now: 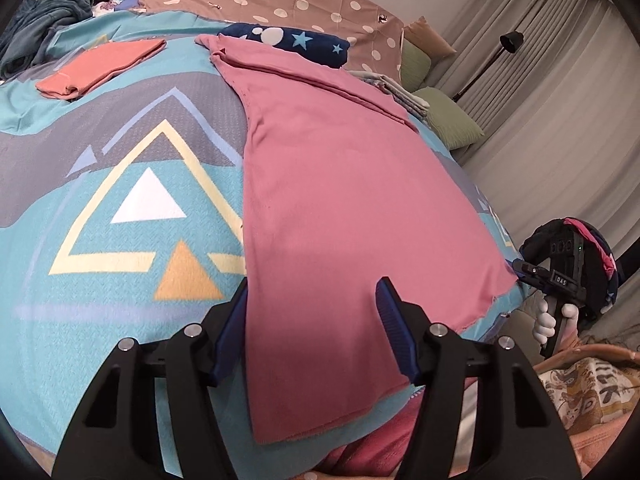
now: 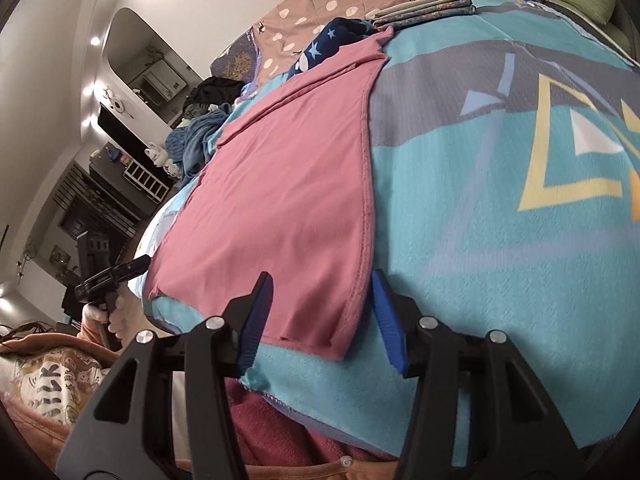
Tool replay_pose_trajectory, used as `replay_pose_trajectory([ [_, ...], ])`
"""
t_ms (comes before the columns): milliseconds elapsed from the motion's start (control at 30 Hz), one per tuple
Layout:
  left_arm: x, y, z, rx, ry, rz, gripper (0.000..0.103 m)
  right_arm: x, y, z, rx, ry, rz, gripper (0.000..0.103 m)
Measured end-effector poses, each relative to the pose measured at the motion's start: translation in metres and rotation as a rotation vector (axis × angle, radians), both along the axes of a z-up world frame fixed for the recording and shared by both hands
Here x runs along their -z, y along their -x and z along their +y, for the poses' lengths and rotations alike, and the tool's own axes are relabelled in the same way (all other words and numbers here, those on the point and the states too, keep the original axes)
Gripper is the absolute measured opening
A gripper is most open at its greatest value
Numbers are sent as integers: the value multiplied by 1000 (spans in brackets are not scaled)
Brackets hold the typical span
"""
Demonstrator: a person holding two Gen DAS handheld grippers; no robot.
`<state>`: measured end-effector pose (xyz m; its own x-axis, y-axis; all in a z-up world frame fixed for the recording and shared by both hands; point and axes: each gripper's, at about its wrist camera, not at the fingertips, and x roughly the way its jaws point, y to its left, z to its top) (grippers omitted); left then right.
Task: Fold small clothes
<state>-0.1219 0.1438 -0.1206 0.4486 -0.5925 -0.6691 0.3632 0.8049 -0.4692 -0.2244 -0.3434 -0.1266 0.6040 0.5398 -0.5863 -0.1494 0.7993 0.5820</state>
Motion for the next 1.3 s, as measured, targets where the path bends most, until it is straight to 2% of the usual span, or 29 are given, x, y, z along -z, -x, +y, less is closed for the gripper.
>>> replay_pose_trajectory([
  [100, 5, -11, -1, 8, 34, 3, 59, 4, -12, 0, -36, -73, 0, 51],
  [133, 6, -15, -2, 6, 41, 4, 53, 5, -17, 2, -45, -97, 1, 51],
  [167, 7, -19, -2, -1, 52, 10, 43, 7, -24, 5, -55, -126, 6, 47],
  [200, 9, -21, -1, -9, 66, 21, 36, 8, -28, 8, -58, -136, 11, 41],
  [267, 13, -23, 5, -34, 109, 59, 2, 14, -33, 12, -38, -168, 51, 10],
  [367, 11, -16, 18, -80, 208, 73, 2, 6, -24, -3, -6, -308, 0, 8],
  [433, -3, -10, 26, -94, 303, 32, 2, -11, -13, -17, 15, -408, -83, 4],
  [500, -24, -4, 27, -86, 359, -25, 1, -32, -3, -30, 32, -458, -161, 3],
  [667, -82, 15, 13, -22, 411, -177, 1, -78, 17, -38, 54, -438, -293, 3],
  [800, -111, 41, 14, -1, 463, -249, 2, -103, 56, -48, 61, -472, -402, 3],
  [967, -138, 70, 23, -36, 514, -331, 2, -135, 97, -51, 91, -393, -513, 3],
  [1033, -142, 71, 23, -44, 498, -358, 2, -139, 92, -48, 92, -365, -524, 3],
  [1100, -139, 63, 24, -48, 503, -350, 2, -138, 80, -49, 94, -374, -517, 3],
  [1200, -129, 46, 22, -78, 507, -291, 2, -127, 50, -51, 102, -428, -471, 3],
  [1300, -119, 25, 19, -90, 489, -238, 2, -119, 20, -49, 106, -441, -434, 4],
])
